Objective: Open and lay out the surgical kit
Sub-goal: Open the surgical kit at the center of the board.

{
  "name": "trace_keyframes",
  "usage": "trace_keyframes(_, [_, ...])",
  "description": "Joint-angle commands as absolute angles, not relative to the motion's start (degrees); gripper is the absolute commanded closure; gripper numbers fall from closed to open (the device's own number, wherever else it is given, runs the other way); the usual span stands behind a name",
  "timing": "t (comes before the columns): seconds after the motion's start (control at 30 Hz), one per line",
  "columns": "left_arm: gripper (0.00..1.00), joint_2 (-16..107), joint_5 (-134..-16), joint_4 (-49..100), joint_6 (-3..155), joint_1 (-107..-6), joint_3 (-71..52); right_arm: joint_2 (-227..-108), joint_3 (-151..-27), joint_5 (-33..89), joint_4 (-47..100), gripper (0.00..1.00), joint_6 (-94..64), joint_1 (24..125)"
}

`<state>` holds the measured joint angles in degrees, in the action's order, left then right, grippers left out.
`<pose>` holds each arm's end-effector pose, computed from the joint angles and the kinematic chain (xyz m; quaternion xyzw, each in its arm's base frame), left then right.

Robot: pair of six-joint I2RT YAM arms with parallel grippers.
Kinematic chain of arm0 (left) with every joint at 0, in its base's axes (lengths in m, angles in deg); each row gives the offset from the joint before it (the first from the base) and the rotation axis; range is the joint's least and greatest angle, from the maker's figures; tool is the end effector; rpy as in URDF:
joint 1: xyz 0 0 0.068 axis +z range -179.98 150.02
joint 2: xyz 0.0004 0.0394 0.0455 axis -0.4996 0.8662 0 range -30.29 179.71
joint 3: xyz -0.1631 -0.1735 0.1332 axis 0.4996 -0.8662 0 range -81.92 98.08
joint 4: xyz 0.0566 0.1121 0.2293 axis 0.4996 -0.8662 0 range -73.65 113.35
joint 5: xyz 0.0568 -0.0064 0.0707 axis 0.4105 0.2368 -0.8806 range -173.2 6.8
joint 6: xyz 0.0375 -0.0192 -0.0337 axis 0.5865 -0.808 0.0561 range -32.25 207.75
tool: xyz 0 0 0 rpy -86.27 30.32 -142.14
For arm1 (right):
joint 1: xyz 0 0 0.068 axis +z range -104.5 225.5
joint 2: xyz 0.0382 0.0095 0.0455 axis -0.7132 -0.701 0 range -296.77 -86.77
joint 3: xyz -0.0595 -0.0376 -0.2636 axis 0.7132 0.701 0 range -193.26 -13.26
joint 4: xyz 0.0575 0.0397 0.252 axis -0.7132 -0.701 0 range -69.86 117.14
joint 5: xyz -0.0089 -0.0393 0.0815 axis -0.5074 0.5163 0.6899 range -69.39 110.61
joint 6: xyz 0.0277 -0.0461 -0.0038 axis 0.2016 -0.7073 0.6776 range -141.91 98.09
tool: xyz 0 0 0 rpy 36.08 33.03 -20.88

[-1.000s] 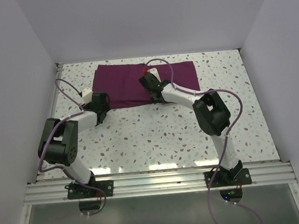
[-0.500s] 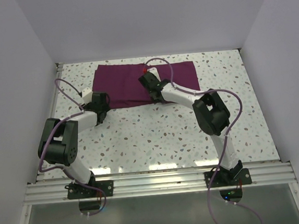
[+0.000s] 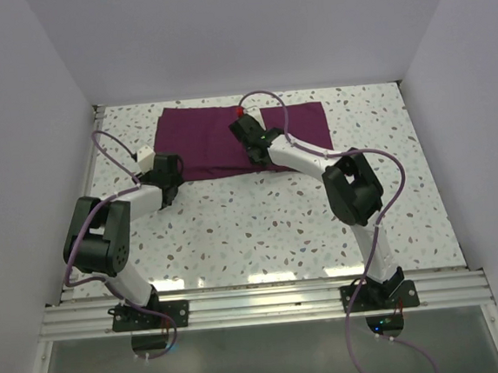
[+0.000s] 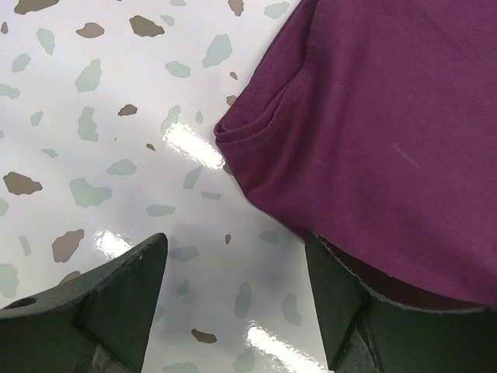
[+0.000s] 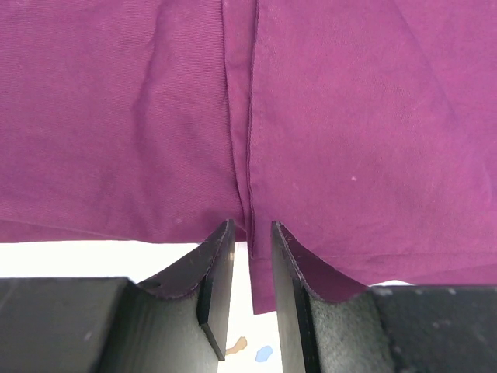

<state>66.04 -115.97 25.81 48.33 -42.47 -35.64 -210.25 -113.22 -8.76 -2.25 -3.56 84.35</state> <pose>0.3191 -0.0510 0.1498 -0.3074 0.8461 0.0846 0.4272 0.3829 0.2861 0.2072 -0.0839 0.9168 -0.0637 0.3852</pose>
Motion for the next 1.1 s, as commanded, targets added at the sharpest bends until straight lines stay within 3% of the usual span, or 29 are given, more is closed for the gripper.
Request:
trace_keyframes(0.0, [0.24, 66.0, -118.1, 26.2, 48.0, -42.8, -33.9, -209.2, -114.3, -10.6, -2.8, 0.70, -3.3, 84.0])
trace_keyframes(1.07, [0.24, 66.3, -119.1, 25.7, 47.9, -43.4, -33.4, -209.4, -109.8, -6.5, -0.3, 0.75, -1.9, 82.7])
